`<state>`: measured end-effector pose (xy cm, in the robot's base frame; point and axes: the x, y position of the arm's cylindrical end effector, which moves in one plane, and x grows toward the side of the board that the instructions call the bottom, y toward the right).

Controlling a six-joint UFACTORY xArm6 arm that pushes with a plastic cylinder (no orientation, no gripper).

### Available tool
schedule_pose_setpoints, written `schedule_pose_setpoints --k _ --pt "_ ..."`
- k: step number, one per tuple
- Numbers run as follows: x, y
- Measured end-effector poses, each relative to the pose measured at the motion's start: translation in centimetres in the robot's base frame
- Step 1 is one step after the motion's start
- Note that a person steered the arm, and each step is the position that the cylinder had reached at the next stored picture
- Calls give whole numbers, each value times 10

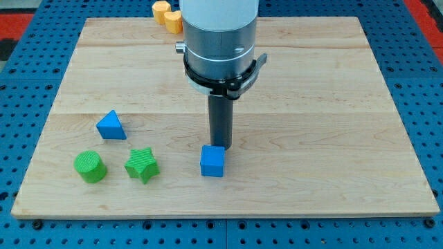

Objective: Push blue triangle above the blue cube

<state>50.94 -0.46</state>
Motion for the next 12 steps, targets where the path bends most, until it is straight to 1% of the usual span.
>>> schedule_pose_setpoints --k 2,3,4,5,6,7,8,9,10,11,12 --pt "6 -23" --pt "5 -19" --pt "-46 -22" --pt "-126 -57" --pt "-178 -136" --pt "-158 -245" --pt "-133 -297" --pt "-81 -280" --pt "-29 -200" --pt "-24 -169" --pt "-31 -129"
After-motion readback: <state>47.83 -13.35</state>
